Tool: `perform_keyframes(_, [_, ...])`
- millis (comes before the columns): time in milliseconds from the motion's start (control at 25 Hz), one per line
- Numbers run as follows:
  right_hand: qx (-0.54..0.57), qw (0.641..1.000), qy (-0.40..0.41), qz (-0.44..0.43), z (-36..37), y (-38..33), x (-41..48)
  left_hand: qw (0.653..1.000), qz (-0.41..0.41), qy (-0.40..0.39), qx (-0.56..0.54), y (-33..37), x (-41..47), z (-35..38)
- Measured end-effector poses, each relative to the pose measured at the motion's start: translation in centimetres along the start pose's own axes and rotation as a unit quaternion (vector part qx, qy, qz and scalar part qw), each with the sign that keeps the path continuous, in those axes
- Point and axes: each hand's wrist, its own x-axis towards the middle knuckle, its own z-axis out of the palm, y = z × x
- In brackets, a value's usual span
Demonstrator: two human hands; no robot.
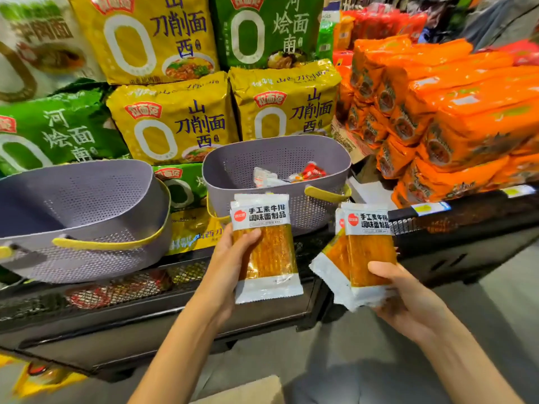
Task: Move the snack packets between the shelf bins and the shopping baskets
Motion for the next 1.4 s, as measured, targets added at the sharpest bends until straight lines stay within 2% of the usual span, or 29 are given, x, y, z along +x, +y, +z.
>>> perform_keyframes(120, [0.012,0.998,0.060,0.001,1.1,4.8,-2.3,0.997,-0.053,-0.038,0.035,-2.2,-0.8,-2.7])
perform_keyframes(280, [0.112,0.982,0.154,-0.010,3.2,11.5,-6.3,0.982,-0.148,-0.094,0.064,-4.7,-1.9,-6.6])
perform_keyframes(400, [0.182,0.953,0.242,-0.034,3.9,16.2,-10.7,0.961,-0.204,-0.165,0.091,-6.9,-2.4,-7.2])
perform_keyframes(520, [0.264,0.904,0.332,-0.050,3.9,20.1,-15.2,0.928,-0.249,-0.247,0.124,-9.1,-3.2,-5.3])
perform_keyframes(640, [0.316,0.844,0.427,-0.073,3.9,23.4,-19.7,0.887,-0.278,-0.328,0.170,-12.1,-4.5,-1.4])
perform_keyframes(920, [0.391,0.734,0.533,-0.159,1.1,26.9,-26.9,0.783,-0.316,-0.466,0.263,-18.3,-10.2,10.4])
perform_keyframes(1120, [0.431,0.707,0.530,-0.182,-6.7,26.7,-33.5,0.741,-0.333,-0.499,0.301,-22.6,-16.1,20.3])
perform_keyframes(1400, [0.447,0.670,0.553,-0.212,-19.4,22.5,-43.4,0.707,-0.343,-0.527,0.323,-28.2,-23.1,32.8])
